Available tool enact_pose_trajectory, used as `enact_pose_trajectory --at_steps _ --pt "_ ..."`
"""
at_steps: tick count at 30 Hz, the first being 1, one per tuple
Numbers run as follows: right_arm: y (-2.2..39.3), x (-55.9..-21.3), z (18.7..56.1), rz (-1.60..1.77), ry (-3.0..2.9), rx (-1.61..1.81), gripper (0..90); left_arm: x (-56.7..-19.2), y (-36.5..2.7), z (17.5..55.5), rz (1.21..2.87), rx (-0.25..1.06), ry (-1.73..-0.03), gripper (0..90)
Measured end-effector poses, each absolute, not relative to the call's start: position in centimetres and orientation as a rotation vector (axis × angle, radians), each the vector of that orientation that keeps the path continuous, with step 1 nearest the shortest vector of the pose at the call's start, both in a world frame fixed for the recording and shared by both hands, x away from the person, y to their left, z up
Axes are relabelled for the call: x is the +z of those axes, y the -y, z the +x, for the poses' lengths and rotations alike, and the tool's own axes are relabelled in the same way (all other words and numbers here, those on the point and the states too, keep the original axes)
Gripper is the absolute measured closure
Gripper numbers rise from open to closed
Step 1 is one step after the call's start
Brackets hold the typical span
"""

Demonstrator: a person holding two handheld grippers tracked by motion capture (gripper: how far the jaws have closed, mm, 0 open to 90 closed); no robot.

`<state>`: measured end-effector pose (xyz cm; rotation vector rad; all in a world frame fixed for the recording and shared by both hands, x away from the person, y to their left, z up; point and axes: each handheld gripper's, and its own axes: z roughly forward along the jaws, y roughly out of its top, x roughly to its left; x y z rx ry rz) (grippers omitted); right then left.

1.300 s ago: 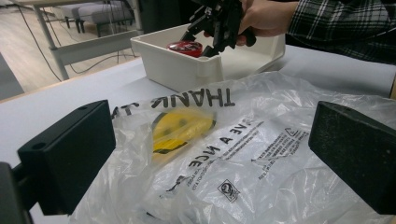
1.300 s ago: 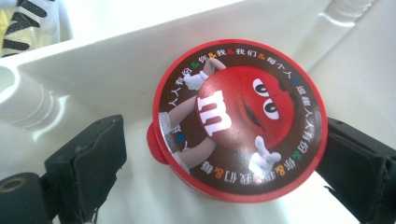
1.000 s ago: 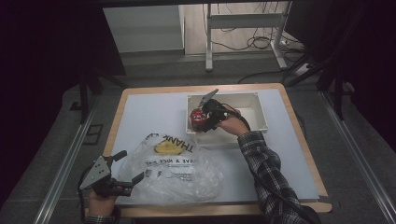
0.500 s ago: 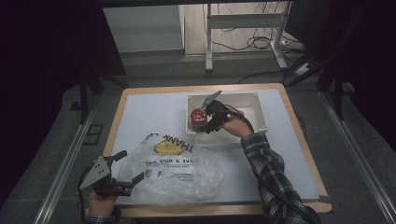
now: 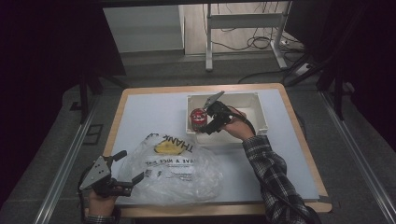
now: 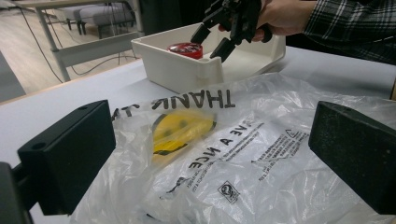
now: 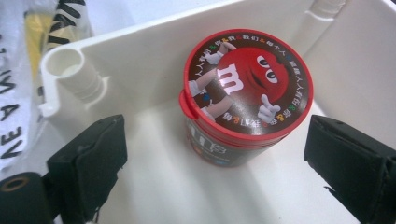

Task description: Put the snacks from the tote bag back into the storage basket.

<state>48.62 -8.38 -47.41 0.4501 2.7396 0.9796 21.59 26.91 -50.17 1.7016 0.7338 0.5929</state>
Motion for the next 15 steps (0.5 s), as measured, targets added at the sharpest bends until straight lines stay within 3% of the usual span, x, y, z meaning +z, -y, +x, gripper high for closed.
enact_pose_trajectory --at_steps 15 --pt "9.1 -47.1 47.2 0.459 -2.718 0.993 6.5 -50.2 -26.7 21.6 1.716 0.600 -0.729 0.6"
